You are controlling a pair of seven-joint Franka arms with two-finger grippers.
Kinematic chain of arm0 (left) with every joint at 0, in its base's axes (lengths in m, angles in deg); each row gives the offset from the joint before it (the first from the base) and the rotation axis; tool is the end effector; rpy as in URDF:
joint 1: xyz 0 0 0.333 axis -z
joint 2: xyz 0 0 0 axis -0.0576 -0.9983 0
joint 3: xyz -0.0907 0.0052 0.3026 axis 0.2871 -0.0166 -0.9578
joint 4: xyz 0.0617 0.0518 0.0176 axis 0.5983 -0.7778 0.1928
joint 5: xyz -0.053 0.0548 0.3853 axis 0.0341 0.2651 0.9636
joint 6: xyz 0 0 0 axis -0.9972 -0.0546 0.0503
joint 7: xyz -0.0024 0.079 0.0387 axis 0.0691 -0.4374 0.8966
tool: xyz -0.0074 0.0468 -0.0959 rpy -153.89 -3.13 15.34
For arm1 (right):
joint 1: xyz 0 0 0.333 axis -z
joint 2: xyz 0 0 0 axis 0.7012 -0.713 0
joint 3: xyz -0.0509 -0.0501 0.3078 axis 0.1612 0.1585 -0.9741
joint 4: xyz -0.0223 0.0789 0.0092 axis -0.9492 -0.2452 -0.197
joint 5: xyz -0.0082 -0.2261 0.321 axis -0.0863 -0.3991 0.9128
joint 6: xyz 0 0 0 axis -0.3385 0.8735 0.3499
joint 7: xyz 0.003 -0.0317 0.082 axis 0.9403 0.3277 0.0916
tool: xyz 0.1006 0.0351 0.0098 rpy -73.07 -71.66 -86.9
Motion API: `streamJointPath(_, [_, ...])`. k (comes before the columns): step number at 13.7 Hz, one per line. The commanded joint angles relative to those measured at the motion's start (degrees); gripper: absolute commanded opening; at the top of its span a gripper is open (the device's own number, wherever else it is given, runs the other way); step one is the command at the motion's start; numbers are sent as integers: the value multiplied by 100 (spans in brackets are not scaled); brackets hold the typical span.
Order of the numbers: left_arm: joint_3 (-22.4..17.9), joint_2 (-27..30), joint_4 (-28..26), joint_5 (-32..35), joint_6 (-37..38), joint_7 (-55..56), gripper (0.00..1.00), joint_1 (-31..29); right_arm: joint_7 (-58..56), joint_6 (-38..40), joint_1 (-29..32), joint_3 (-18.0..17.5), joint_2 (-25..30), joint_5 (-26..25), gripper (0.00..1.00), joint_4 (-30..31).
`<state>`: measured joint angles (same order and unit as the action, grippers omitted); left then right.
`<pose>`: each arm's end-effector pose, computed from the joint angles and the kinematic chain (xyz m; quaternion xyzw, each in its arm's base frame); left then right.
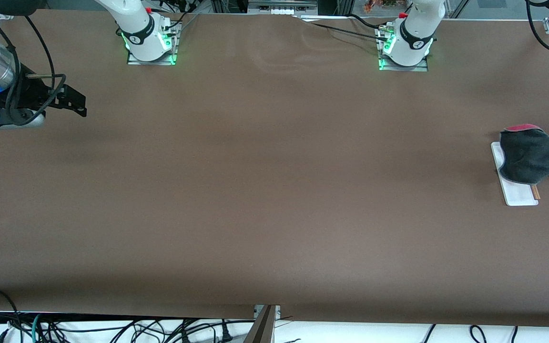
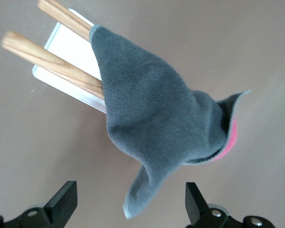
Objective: Pass towel and hang on rack
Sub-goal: 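Open the left gripper and release the towel on the rack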
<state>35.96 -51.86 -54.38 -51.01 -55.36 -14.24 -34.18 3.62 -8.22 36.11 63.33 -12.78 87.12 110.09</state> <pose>0.5534 0.4121 0.3457 0.8722 -0.4617 -0.1353 0.0885 0.5481 0.0533 0.5859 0.9984 0.0443 -0.0350 0.0079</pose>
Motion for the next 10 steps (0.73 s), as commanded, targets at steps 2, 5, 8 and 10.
streamJointPath(2, [165, 849, -41, 42, 707, 370, 100, 64, -100, 93, 50, -26, 7, 104, 100, -80])
streamJointPath(5, [901, 1272, 20, 41, 1077, 1396, 100, 178, -109, 76, 50, -8, 7, 96, 100, -89])
streamJointPath(8, [1762, 1370, 284, 33, 1717, 2862, 100, 178, -100, 85, 33, -52, 24, 61, 100, -97])
streamJointPath(10, [2386, 1466, 293, 33, 1913, 4197, 100, 169, -118, 59, 33, -52, -10, 61, 100, -150])
